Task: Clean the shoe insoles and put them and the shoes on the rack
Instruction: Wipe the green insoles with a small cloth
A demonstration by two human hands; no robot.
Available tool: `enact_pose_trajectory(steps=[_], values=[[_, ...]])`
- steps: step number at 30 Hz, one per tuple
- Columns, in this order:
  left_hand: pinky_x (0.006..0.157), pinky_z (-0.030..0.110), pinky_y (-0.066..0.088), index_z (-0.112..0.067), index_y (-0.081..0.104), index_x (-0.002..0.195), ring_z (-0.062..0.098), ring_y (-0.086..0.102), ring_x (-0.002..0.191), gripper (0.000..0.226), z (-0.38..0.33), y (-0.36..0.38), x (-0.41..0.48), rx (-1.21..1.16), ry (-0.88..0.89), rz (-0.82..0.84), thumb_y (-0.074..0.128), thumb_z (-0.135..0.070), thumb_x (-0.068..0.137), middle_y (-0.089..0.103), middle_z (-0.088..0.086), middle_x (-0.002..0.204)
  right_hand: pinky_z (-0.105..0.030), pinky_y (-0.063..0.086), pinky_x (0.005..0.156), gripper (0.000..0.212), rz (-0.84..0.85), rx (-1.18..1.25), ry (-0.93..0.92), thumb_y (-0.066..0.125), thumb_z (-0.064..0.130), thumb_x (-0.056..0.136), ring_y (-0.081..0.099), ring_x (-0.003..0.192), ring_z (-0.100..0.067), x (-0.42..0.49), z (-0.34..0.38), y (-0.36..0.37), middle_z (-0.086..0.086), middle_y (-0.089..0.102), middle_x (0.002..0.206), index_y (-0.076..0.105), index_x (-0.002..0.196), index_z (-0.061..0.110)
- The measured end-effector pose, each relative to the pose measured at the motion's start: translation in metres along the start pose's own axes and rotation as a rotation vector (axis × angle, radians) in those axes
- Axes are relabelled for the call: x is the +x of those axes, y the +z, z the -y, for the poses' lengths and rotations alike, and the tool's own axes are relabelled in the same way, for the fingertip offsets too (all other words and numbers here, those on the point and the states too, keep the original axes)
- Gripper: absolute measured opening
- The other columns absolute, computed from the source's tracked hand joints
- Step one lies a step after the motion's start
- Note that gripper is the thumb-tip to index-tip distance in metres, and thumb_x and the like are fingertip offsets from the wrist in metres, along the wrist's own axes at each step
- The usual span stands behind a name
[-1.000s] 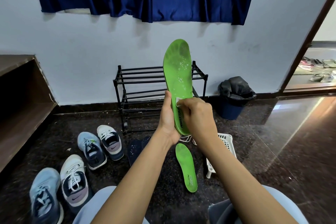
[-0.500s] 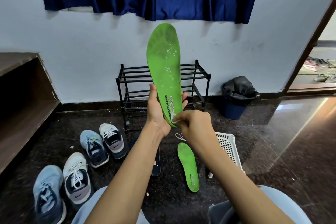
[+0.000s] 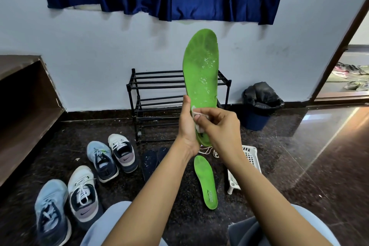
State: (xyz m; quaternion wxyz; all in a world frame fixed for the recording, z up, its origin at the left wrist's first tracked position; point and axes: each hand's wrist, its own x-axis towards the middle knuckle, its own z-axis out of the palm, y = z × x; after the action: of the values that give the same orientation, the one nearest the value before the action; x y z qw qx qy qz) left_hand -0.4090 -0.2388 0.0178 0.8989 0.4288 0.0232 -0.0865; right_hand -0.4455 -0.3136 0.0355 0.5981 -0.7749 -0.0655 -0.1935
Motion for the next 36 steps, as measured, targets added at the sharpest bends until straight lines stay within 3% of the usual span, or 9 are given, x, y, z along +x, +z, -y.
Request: enact_pose_trajectory(steps=[4,8,12,15,17,19,26,30,36], values=[[0.064,0.029,0.045,-0.013,0.076,0.06,0.019,0.059,0.066,0.08,-0.004,-0.004,0.003,-0.007,-0.008,0.028,0.033,-0.074,0.089,0.064,0.008,0.072,-0.011,0.042,0.062,0.019,0.088,-0.11,-0.016,0.071,0.004,0.078,0.056,0.056,0.006,0.0,-0.001,-0.001,0.011,0.065,0.068,0.076,0.091,0.017],[0.066,0.032,0.055,-0.004,0.07,0.089,0.024,0.065,0.063,0.079,-0.015,-0.012,0.005,-0.068,0.012,0.066,0.025,-0.069,0.094,0.067,0.016,0.074,0.0,0.037,0.064,0.018,0.222,-0.321,-0.053,0.071,0.006,0.079,0.054,0.058,0.012,-0.002,-0.001,-0.001,0.011,0.064,0.069,0.076,0.09,0.019],[0.075,0.037,0.053,-0.003,0.066,0.098,0.024,0.063,0.069,0.076,-0.022,-0.02,0.008,-0.102,0.044,0.069,0.025,-0.067,0.095,0.065,0.016,0.078,0.001,0.035,0.063,0.011,0.322,-0.47,-0.059,0.071,0.011,0.081,0.058,0.069,-0.004,-0.005,-0.003,-0.002,-0.007,0.073,0.087,0.077,0.09,0.015],[0.077,0.037,0.054,-0.004,0.066,0.102,0.023,0.065,0.07,0.076,-0.022,-0.021,0.007,-0.089,0.046,0.053,0.024,-0.067,0.096,0.066,0.015,0.083,-0.012,0.042,0.075,0.014,0.36,-0.598,-0.074,0.067,0.012,0.085,0.066,0.084,-0.02,-0.005,-0.011,0.001,-0.009,0.072,0.093,0.076,0.09,0.02],[0.08,0.038,0.053,-0.005,0.066,0.104,0.022,0.065,0.071,0.076,-0.022,-0.021,0.009,-0.088,0.048,0.035,0.024,-0.067,0.096,0.066,0.015,0.085,-0.03,0.049,0.081,0.021,0.345,-0.69,-0.087,0.063,0.011,0.085,0.066,0.088,-0.027,-0.006,-0.017,0.004,-0.009,0.071,0.094,0.075,0.09,0.027],[0.084,0.039,0.051,-0.006,0.068,0.102,0.022,0.066,0.071,0.076,-0.021,-0.02,0.01,-0.105,0.058,0.027,0.023,-0.067,0.096,0.067,0.013,0.084,-0.037,0.051,0.078,0.027,0.311,-0.752,-0.111,0.058,0.006,0.083,0.063,0.089,-0.028,-0.007,-0.02,0.004,-0.008,0.069,0.096,0.073,0.093,0.027],[0.076,0.036,0.049,-0.007,0.066,0.098,0.023,0.063,0.072,0.077,-0.014,-0.014,0.009,-0.094,0.021,-0.013,0.021,-0.069,0.095,0.067,0.014,0.078,-0.033,0.046,0.059,0.016,0.165,-0.919,-0.334,0.058,0.002,0.082,0.057,0.083,-0.029,-0.002,-0.017,0.004,-0.008,0.061,0.085,0.069,0.091,0.007],[0.067,0.03,0.048,-0.012,0.068,0.091,0.022,0.064,0.069,0.074,-0.007,-0.011,0.006,-0.029,-0.017,-0.048,0.021,-0.07,0.094,0.067,0.009,0.078,-0.021,0.038,0.038,0.015,0.02,-0.911,-0.427,0.081,-0.002,0.058,0.057,0.056,-0.027,0.007,-0.017,0.011,-0.007,0.056,0.058,0.067,0.062,0.004],[0.067,0.029,0.05,-0.016,0.075,0.072,0.019,0.069,0.065,0.077,-0.002,-0.007,0.004,0.002,-0.02,-0.056,0.021,-0.066,0.097,0.071,0.005,0.073,-0.026,0.042,0.04,0.011,-0.083,-0.894,-0.441,0.077,0.0,0.07,0.057,0.06,-0.028,0.016,-0.015,0.012,-0.008,0.059,0.061,0.067,0.067,0.003]])
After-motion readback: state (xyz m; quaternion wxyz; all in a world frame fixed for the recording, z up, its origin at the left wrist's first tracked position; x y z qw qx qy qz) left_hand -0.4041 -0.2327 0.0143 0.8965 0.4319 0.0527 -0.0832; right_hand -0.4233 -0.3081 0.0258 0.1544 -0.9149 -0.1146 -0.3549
